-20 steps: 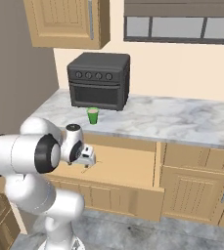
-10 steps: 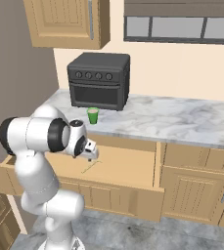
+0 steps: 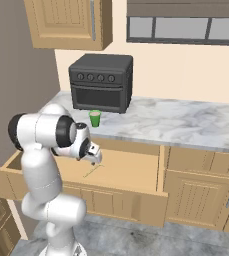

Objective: Pick up the straw from the left drawer and put it inside the smoothie cup.

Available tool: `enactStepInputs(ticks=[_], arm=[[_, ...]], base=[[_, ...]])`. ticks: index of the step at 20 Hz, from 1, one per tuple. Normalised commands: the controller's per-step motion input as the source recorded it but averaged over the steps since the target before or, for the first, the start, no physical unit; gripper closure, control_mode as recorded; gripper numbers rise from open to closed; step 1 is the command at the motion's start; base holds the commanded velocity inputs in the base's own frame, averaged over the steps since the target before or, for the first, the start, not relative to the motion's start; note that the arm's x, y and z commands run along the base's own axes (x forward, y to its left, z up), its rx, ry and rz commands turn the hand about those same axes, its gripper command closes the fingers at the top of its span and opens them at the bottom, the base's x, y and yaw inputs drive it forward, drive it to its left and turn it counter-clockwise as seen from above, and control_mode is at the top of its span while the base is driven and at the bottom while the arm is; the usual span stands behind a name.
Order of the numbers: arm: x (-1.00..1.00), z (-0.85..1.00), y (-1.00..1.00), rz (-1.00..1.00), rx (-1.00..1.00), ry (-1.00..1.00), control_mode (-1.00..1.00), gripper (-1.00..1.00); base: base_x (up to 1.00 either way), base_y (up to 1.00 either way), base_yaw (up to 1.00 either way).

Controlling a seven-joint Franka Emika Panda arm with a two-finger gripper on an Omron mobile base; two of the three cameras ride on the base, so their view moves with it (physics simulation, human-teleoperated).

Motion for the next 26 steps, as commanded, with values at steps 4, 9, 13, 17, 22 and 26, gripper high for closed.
enactStepInputs(ticks=[4,9,13,17,22,26], arm=[[0.19,-0.29,0.01,-0.07,0.00,0.00,-1.00,-1.00],[0.28,-0.38,0.06,-0.07,0.00,0.00,-1.00,-1.00],[0.27,-0.41,0.12,-0.06,0.00,0.00,-1.00,-1.00],[0.28,-0.38,0.14,-0.04,0.00,0.00,-1.00,-1.00],[0.32,-0.31,0.09,-0.03,0.00,0.01,-1.00,-1.00],[0.35,-0.27,0.01,-0.02,0.00,0.00,-1.00,-1.00]], base=[[0.00,0.00,0.00],[0.00,0.00,0.00],[0.00,0.00,0.00],[0.00,0.00,0.00],[0.00,0.00,0.00],[0.00,0.00,0.00]])
